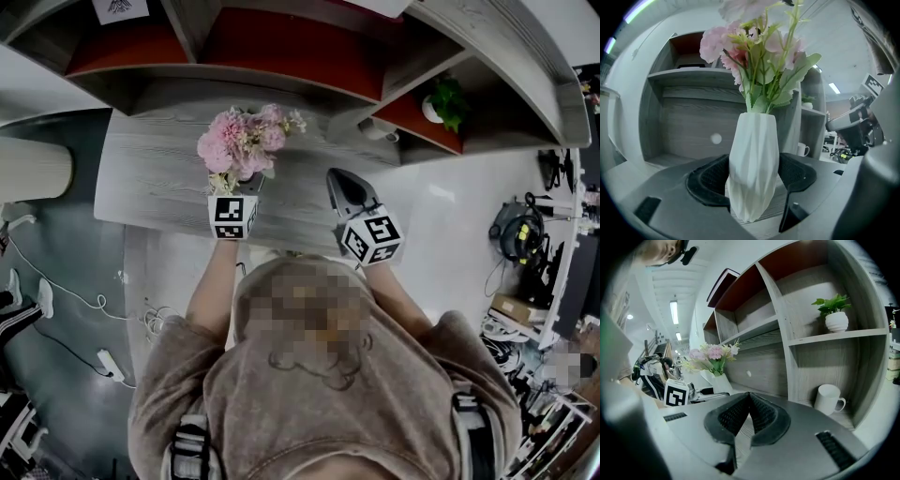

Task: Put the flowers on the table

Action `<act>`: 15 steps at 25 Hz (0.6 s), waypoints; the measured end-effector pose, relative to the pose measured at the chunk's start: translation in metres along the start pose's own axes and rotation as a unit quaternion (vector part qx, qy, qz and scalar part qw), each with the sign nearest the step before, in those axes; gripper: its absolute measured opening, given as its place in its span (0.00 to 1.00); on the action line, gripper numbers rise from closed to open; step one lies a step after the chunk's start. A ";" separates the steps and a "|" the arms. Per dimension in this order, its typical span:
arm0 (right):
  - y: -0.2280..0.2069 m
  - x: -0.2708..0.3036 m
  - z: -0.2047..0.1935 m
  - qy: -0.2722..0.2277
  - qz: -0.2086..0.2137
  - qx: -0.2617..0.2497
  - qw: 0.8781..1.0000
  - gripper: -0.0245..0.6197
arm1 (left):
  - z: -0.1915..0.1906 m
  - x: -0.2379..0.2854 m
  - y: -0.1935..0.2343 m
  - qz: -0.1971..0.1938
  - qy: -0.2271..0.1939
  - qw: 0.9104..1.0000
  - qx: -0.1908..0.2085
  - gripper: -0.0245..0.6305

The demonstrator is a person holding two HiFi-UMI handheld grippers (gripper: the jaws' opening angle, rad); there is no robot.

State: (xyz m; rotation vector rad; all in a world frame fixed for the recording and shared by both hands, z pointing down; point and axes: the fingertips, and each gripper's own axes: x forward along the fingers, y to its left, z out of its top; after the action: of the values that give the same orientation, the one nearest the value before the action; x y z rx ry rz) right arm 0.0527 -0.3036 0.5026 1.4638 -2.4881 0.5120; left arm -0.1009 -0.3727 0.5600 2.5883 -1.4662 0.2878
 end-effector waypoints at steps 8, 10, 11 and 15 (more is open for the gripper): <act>-0.006 -0.004 -0.001 0.003 -0.013 0.000 1.000 0.03 | -0.002 0.004 0.003 -0.006 -0.007 1.000 -0.002 0.55; -0.006 -0.005 -0.001 0.003 -0.014 -0.001 1.000 0.03 | -0.003 0.003 0.002 -0.006 -0.006 1.000 -0.002 0.55; -0.005 -0.006 -0.001 0.004 -0.015 -0.001 1.000 0.03 | -0.003 0.002 0.002 -0.006 -0.005 1.000 -0.002 0.55; -0.004 -0.007 -0.002 0.005 -0.014 0.001 1.000 0.03 | -0.006 0.001 0.001 -0.007 -0.007 1.000 -0.003 0.55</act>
State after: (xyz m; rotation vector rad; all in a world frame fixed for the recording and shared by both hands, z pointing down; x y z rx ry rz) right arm 0.0592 -0.2987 0.5031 1.4912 -2.4561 0.5142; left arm -0.1020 -0.3731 0.5657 2.6004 -1.4495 0.2649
